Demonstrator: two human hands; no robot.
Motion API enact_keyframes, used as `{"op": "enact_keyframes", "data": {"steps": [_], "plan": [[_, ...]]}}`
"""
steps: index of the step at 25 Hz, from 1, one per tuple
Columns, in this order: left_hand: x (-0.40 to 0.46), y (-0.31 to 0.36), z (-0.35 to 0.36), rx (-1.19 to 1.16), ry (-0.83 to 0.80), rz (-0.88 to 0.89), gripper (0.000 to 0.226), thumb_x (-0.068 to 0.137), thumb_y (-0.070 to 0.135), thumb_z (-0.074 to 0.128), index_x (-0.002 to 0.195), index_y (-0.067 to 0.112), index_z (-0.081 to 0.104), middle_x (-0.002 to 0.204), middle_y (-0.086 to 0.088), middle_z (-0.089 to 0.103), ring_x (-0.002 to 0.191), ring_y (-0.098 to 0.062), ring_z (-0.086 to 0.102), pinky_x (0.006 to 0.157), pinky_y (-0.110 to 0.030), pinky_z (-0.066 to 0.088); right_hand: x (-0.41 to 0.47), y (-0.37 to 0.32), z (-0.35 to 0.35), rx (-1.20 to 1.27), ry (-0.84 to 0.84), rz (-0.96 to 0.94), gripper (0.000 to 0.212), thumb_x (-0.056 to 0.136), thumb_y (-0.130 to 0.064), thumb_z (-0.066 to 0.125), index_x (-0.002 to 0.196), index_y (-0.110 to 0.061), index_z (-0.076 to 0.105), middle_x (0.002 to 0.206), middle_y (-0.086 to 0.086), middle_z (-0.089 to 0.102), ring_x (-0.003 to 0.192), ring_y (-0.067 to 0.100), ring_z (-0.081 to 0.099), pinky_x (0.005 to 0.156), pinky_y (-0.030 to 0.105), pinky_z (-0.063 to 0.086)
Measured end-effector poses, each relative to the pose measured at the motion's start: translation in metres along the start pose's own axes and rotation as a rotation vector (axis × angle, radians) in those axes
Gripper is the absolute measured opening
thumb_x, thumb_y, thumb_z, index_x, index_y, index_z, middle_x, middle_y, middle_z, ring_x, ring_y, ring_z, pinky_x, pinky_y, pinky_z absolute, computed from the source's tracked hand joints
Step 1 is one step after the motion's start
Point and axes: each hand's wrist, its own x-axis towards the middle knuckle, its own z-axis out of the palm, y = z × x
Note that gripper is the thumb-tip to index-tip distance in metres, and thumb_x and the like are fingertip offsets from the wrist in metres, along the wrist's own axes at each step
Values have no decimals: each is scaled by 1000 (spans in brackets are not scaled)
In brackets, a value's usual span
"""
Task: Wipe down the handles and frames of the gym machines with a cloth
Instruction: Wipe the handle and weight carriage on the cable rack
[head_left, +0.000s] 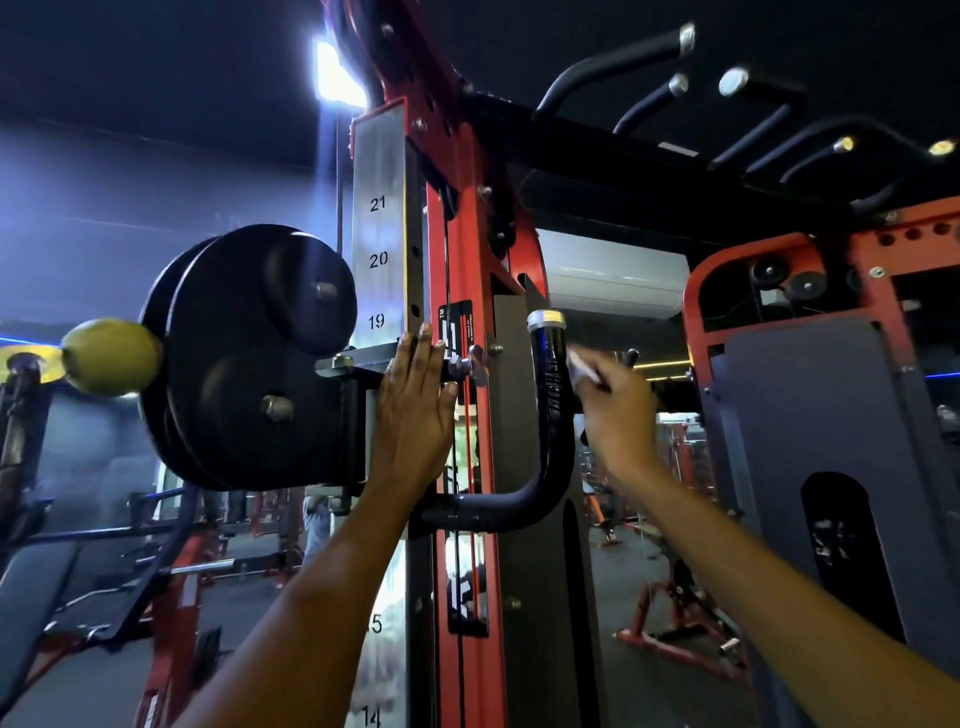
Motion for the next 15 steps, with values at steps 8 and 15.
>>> {"op": "enact_keyframes", "data": {"steps": [8, 15], "plan": [[0, 1, 1, -3, 21, -4, 59, 98, 37, 19, 150, 12, 29, 160, 1, 11, 143, -4, -5, 116, -24, -4, -14, 12, -12, 306, -96, 271, 22, 93, -10, 50, 107, -22, 63, 100, -4, 63, 93, 9, 60, 75, 21, 50], [1, 0, 1, -8, 19, -4, 60, 97, 39, 16, 150, 12, 29, 159, 2, 11, 143, -4, -6, 116, -25, -4, -62, 44, -9, 735, -379, 607, 27, 93, 4, 40, 103, -6, 64, 108, 11, 68, 100, 18, 66, 73, 20, 56]]}}
